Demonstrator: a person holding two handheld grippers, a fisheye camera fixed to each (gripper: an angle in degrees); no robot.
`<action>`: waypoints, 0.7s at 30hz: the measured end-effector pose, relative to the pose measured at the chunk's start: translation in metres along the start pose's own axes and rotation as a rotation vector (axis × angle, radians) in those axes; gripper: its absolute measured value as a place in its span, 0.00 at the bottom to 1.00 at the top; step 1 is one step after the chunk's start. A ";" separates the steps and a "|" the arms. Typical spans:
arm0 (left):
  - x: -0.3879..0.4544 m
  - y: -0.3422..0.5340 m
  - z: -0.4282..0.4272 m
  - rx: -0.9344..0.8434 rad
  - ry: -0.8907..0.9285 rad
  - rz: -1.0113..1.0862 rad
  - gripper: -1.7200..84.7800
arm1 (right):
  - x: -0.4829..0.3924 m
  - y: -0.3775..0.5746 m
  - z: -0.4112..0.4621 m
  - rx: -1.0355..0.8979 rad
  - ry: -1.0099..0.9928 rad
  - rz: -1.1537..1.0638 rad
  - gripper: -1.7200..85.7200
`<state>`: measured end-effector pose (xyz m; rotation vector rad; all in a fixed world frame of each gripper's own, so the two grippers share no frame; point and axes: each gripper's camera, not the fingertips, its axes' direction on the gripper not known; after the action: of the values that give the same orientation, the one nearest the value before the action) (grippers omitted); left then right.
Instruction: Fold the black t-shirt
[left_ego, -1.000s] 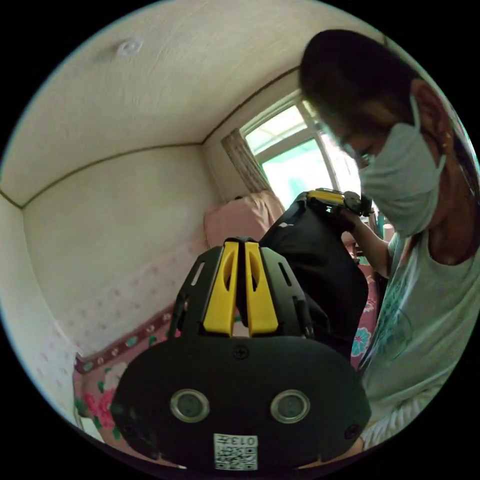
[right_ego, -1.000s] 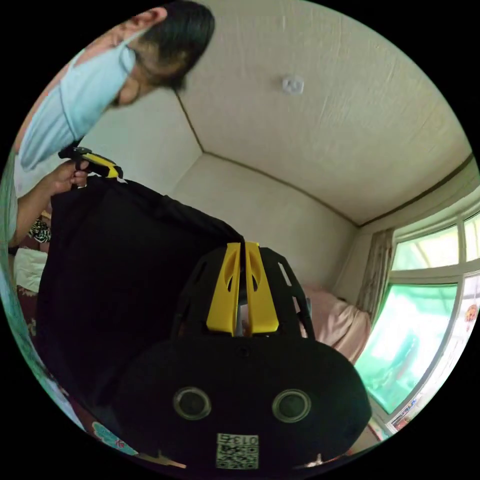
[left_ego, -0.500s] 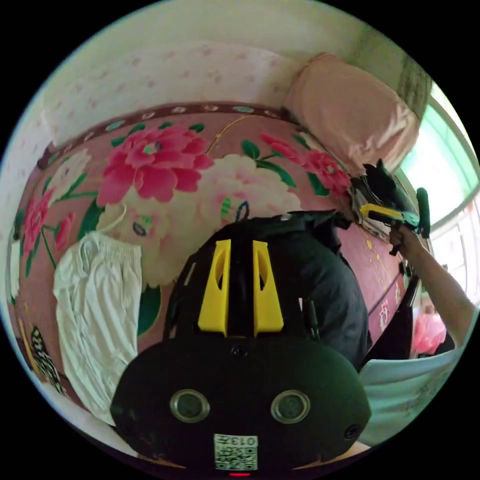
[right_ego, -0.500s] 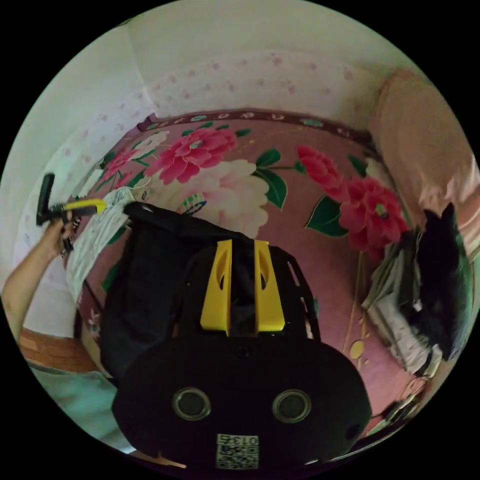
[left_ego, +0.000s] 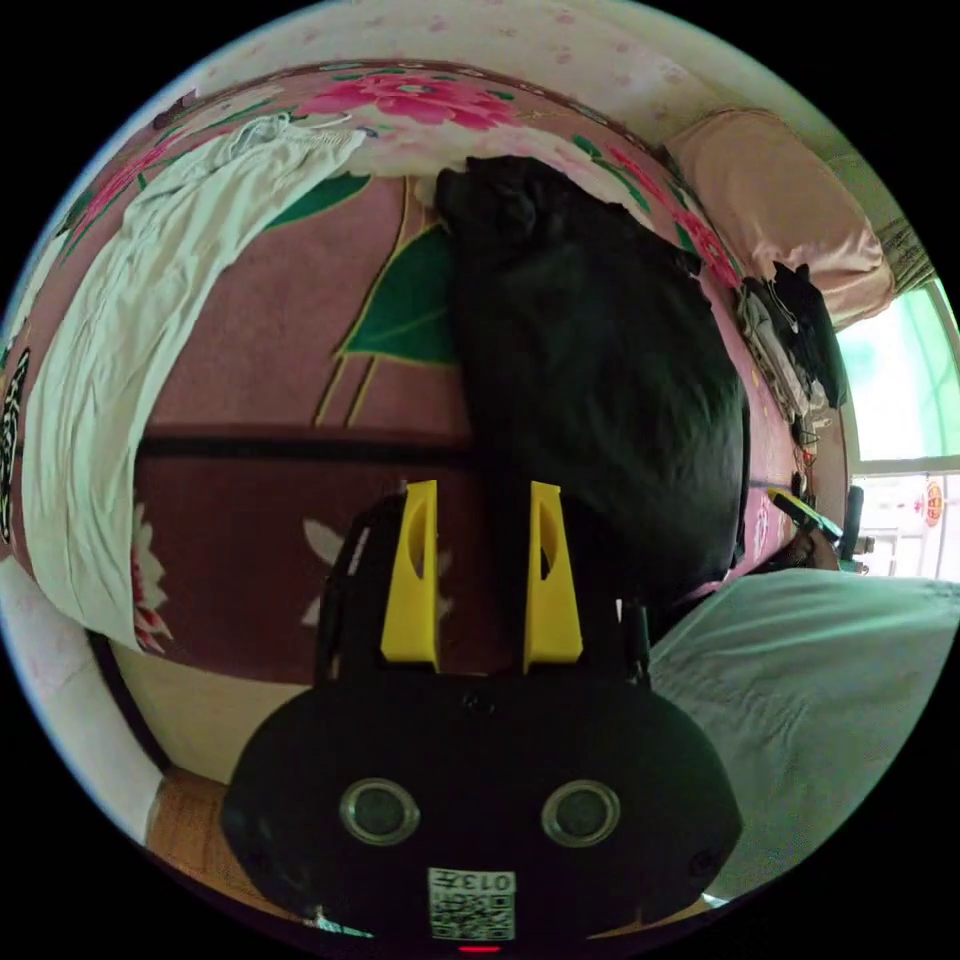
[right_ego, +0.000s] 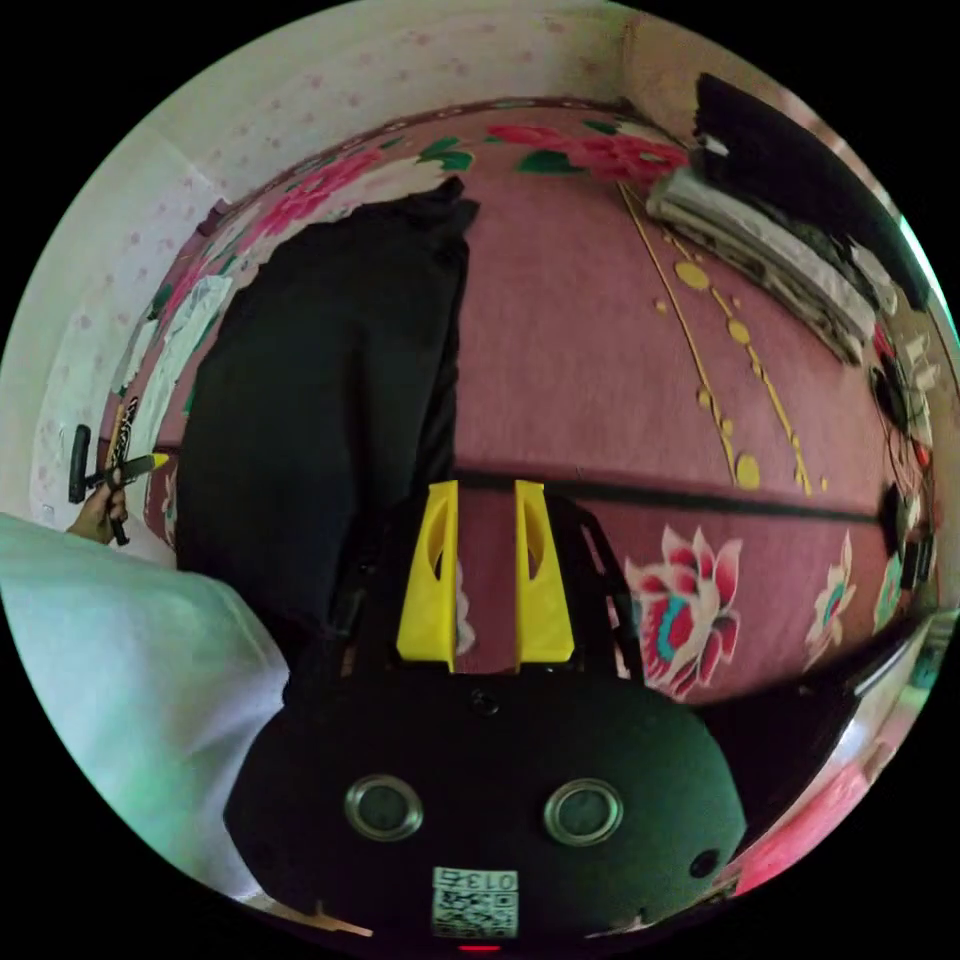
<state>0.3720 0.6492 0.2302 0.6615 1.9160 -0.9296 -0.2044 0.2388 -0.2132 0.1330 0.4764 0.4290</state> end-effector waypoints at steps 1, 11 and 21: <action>0.001 0.012 0.003 -0.011 0.008 -0.002 0.18 | -0.003 0.018 0.008 -0.016 0.006 0.023 0.12; 0.003 0.050 0.038 -0.140 0.008 0.070 0.20 | -0.026 0.036 0.088 -0.144 0.007 -0.043 0.12; -0.004 0.087 0.019 -0.052 -0.216 0.021 0.20 | -0.053 0.024 0.136 -0.196 0.197 -0.180 0.03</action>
<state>0.4478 0.6834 0.1974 0.5272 1.7323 -0.8967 -0.1917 0.2339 -0.0657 -0.1422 0.6308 0.3114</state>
